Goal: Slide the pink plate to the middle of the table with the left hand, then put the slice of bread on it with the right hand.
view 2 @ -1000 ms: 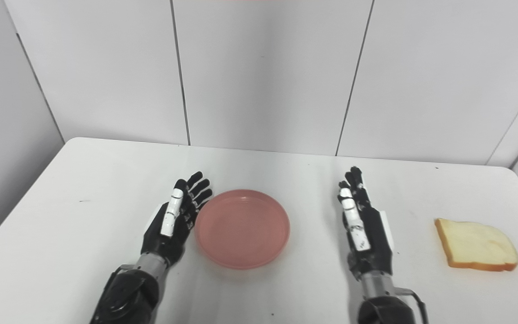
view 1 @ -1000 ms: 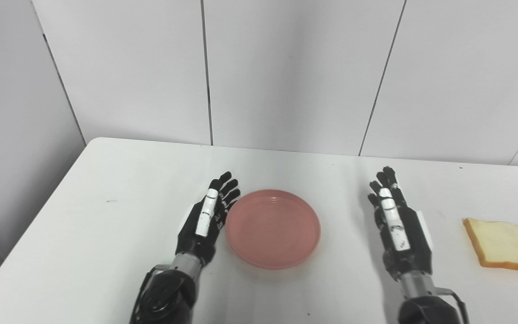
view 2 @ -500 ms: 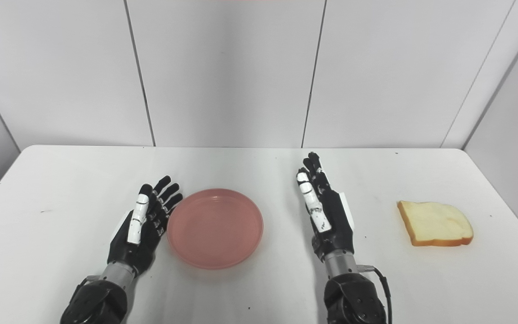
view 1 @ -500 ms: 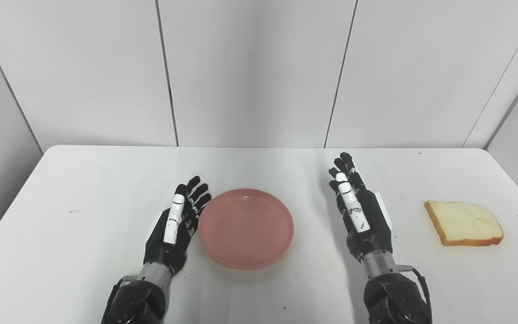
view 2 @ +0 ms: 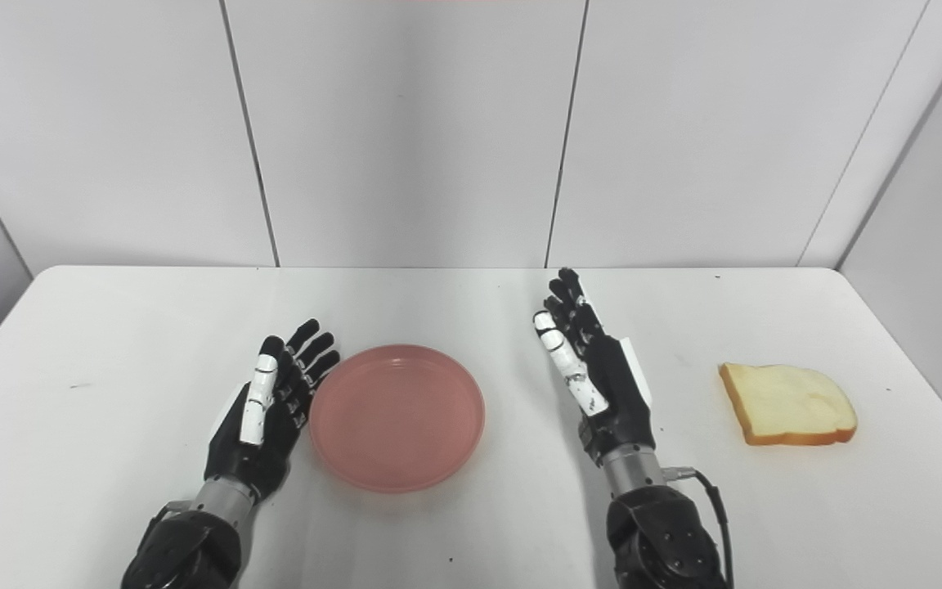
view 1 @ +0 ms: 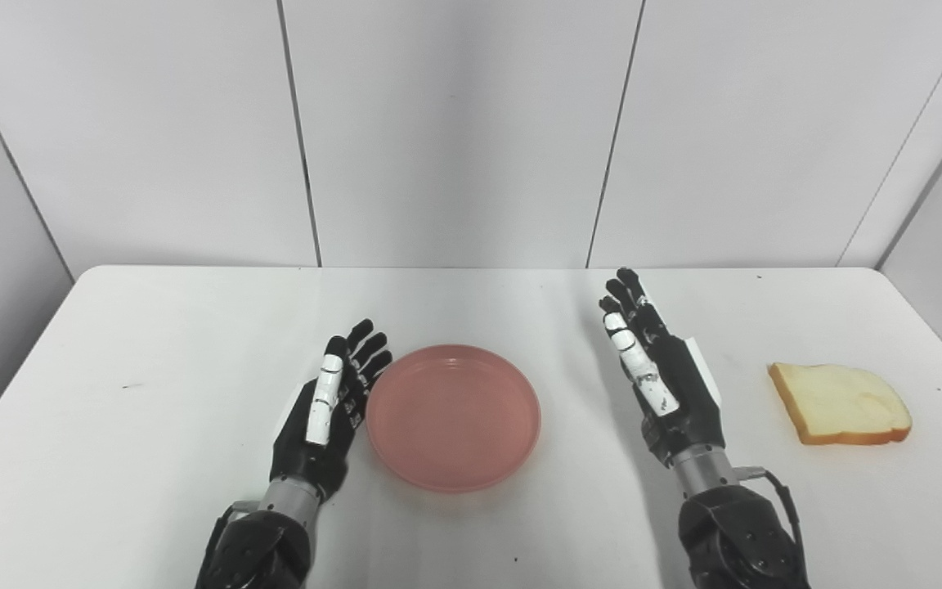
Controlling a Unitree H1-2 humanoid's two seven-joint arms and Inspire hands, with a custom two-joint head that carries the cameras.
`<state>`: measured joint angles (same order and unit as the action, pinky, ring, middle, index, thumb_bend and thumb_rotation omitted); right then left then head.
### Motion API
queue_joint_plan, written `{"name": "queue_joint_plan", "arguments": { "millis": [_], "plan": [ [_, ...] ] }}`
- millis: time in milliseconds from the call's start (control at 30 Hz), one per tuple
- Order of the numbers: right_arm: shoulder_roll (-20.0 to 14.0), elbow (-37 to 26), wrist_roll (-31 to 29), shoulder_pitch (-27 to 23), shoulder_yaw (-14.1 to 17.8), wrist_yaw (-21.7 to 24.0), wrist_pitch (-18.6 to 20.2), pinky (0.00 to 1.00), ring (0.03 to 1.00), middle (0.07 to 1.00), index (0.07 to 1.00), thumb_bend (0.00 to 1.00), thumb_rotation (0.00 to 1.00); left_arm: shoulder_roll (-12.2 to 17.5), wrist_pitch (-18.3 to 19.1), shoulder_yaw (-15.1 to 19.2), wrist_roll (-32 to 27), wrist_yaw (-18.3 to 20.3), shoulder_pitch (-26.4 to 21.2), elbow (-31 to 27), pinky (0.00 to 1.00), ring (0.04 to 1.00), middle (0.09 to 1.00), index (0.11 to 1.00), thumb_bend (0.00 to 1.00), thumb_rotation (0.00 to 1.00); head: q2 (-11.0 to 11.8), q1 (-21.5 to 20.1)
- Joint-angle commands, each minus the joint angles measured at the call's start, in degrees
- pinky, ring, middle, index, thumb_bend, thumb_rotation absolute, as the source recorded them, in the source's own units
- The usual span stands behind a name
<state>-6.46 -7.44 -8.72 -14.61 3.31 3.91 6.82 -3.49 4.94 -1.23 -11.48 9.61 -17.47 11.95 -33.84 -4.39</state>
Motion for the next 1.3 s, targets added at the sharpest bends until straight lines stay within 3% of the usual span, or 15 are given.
{"name": "queue_joint_plan", "arguments": {
  "millis": [0,100,267,367,467,500,633,767,1000,1167,1267],
  "plan": [
    [-2.05,-3.53,0.99,-2.4,0.92,0.44,-3.57,0.99,0.934,0.938,0.953,0.65,0.66,-0.76,-0.74,-0.35,0.37,-0.11,-0.78,1.15,0.93,0.926,0.925,0.91,0.65,0.93,0.25,0.0],
    [-4.3,-5.61,2.05,-2.92,2.18,0.15,-2.77,0.99,0.929,0.928,0.94,0.67,0.64,-1.12,-1.42,-0.35,0.42,-0.25,-1.11,1.98,0.94,0.927,0.925,0.909,0.65,0.93,0.56,-0.26],
    [-9.83,-9.12,3.89,-4.11,4.22,0.94,0.66,0.88,0.884,0.891,0.91,0.63,0.44,-1.43,-2.22,-0.38,1.01,-0.77,-1.5,2.64,0.94,0.925,0.922,0.906,0.65,0.93,1.0,-1.53],
    [-15.81,-10.25,7.72,-4.91,4.67,2.25,3.41,0.81,0.846,0.862,0.887,0.65,0.38,-1.06,-3.01,-0.35,1.6,-1.0,-1.76,3.37,0.93,0.921,0.918,0.903,0.65,0.94,1.64,-5.02],
    [-20.91,-10.96,8.7,-5.25,5.17,4.43,6.77,0.81,0.868,0.867,0.873,0.67,0.29,-0.68,-3.35,-0.04,1.57,-0.71,-1.98,3.72,0.92,0.924,0.921,0.905,0.64,0.95,1.99,-7.43],
    [-24.07,-10.38,9.59,-5.4,4.95,6.03,6.66,0.81,0.871,0.867,0.872,0.67,0.28,-0.44,-3.41,0.1,1.37,-0.43,-2.0,3.73,0.92,0.924,0.921,0.906,0.64,0.95,2.33,-9.28],
    [-34.44,-8.26,13.03,-5.58,4.24,11.5,6.99,0.79,0.829,0.827,0.84,0.69,0.21,0.01,-3.07,0.62,0.64,0.01,-1.99,3.41,0.92,0.931,0.931,0.913,0.63,0.95,2.73,-10.93],
    [-41.06,-7.03,18.13,-5.13,3.68,13.82,8.58,0.77,0.844,0.829,0.808,0.8,0.17,-0.04,-2.5,1.07,0.45,-0.18,-2.1,3.23,0.92,0.93,0.93,0.91,0.63,0.93,2.45,-11.33],
    [-47.91,-1.33,20.48,-4.26,3.75,17.44,5.32,0.81,0.879,0.855,0.817,0.86,0.15,0.07,-1.94,1.51,-0.08,0.17,-1.99,2.46,0.92,0.929,0.931,0.911,0.62,0.93,2.38,-12.92],
    [-51.14,1.17,24.19,-4.55,1.29,19.48,3.12,0.85,0.873,0.841,0.823,0.89,0.17,1.04,-1.96,2.02,-0.79,0.93,-2.08,2.5,0.93,0.932,0.932,0.918,0.64,0.93,2.87,-14.94],
    [-52.59,1.9,26.44,-5.53,-0.6,21.5,5.02,0.85,0.876,0.855,0.844,0.92,0.18,1.5,-2.36,2.27,-1.23,1.64,-2.21,2.77,0.94,0.94,0.94,0.918,0.64,0.93,3.03,-15.76]
  ]
}}
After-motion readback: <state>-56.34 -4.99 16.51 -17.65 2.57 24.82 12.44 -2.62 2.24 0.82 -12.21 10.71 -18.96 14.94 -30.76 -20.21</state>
